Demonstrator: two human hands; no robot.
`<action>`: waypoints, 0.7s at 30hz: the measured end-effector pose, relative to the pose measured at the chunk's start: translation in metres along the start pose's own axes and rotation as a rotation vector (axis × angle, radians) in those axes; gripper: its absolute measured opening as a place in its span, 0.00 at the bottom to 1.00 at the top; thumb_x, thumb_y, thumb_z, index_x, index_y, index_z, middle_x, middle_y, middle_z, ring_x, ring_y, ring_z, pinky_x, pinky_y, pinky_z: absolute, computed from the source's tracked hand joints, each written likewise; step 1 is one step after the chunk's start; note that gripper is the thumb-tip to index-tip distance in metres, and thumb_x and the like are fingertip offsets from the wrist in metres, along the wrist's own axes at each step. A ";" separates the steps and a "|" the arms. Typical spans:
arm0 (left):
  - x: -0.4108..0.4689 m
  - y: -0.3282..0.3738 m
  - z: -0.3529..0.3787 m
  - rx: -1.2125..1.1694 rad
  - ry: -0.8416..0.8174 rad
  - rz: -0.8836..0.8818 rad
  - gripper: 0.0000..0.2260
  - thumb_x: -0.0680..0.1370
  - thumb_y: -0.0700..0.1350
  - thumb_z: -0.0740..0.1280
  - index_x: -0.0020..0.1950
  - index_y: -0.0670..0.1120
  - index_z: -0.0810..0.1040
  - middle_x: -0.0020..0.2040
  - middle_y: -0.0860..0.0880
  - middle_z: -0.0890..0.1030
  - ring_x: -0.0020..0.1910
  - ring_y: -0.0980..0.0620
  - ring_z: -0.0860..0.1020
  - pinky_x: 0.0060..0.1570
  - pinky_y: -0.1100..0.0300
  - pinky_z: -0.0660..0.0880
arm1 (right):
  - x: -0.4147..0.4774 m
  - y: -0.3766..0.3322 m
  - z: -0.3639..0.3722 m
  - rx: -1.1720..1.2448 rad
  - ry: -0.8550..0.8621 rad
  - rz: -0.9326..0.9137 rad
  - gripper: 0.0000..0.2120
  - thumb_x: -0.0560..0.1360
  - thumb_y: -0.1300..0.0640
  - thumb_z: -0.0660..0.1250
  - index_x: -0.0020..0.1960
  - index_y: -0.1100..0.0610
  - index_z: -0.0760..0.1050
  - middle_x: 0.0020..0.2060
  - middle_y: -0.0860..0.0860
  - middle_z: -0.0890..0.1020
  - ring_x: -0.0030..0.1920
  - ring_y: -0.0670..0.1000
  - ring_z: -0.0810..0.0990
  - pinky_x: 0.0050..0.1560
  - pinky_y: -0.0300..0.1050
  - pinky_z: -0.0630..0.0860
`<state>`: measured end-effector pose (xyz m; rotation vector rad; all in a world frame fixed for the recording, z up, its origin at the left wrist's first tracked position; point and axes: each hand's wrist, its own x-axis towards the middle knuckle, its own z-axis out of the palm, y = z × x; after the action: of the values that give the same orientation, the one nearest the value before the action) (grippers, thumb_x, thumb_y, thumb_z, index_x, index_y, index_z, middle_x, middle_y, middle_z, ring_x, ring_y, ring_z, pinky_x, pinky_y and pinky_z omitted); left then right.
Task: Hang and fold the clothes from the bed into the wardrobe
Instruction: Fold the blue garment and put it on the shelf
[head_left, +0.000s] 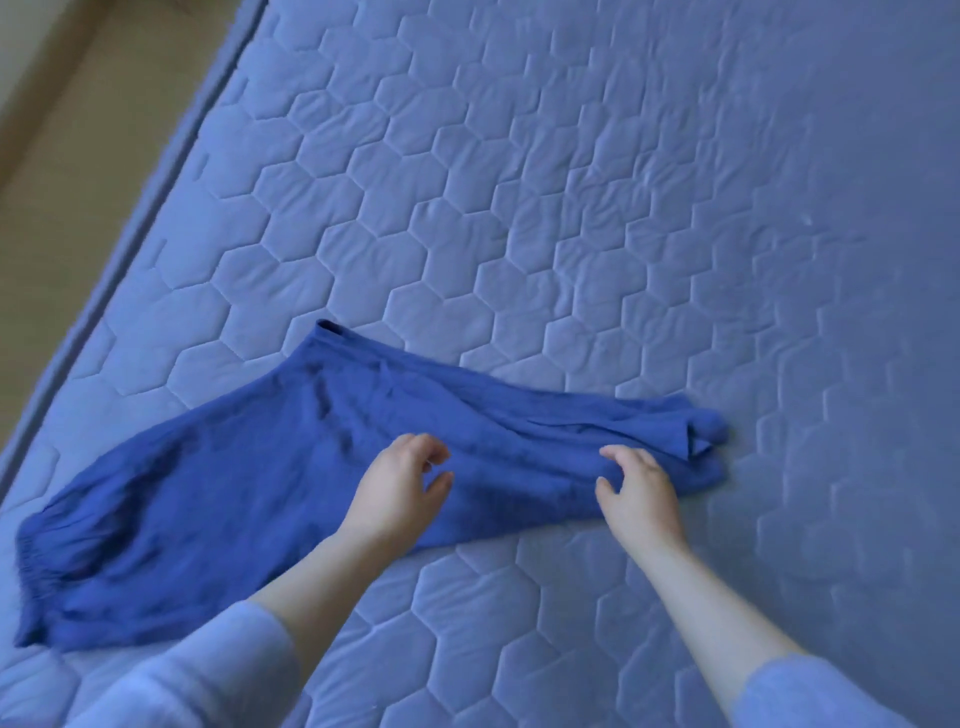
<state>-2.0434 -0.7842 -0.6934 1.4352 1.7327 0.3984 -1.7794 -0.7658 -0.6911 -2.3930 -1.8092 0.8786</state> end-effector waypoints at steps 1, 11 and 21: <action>0.006 0.007 0.008 0.036 -0.007 0.035 0.09 0.77 0.43 0.68 0.56 0.45 0.78 0.53 0.51 0.78 0.52 0.51 0.77 0.51 0.56 0.75 | 0.005 0.008 -0.002 -0.028 -0.010 -0.017 0.18 0.74 0.65 0.67 0.64 0.62 0.76 0.61 0.58 0.77 0.64 0.59 0.74 0.66 0.50 0.68; 0.076 0.040 0.054 0.597 -0.120 0.225 0.17 0.78 0.47 0.66 0.66 0.47 0.72 0.63 0.51 0.74 0.64 0.47 0.67 0.60 0.54 0.69 | 0.044 0.047 -0.003 -0.333 0.023 -0.183 0.08 0.73 0.58 0.68 0.52 0.54 0.81 0.45 0.53 0.81 0.52 0.58 0.78 0.59 0.49 0.67; 0.067 0.031 0.041 0.727 -0.180 0.237 0.06 0.76 0.47 0.65 0.49 0.51 0.80 0.53 0.53 0.76 0.54 0.49 0.71 0.57 0.59 0.63 | -0.015 0.070 -0.007 -0.091 0.014 -0.408 0.11 0.64 0.59 0.78 0.35 0.57 0.75 0.43 0.51 0.78 0.46 0.56 0.79 0.47 0.50 0.76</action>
<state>-1.9925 -0.7242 -0.7229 2.1216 1.6314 -0.2758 -1.7170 -0.8002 -0.7023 -1.9494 -2.2570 0.7433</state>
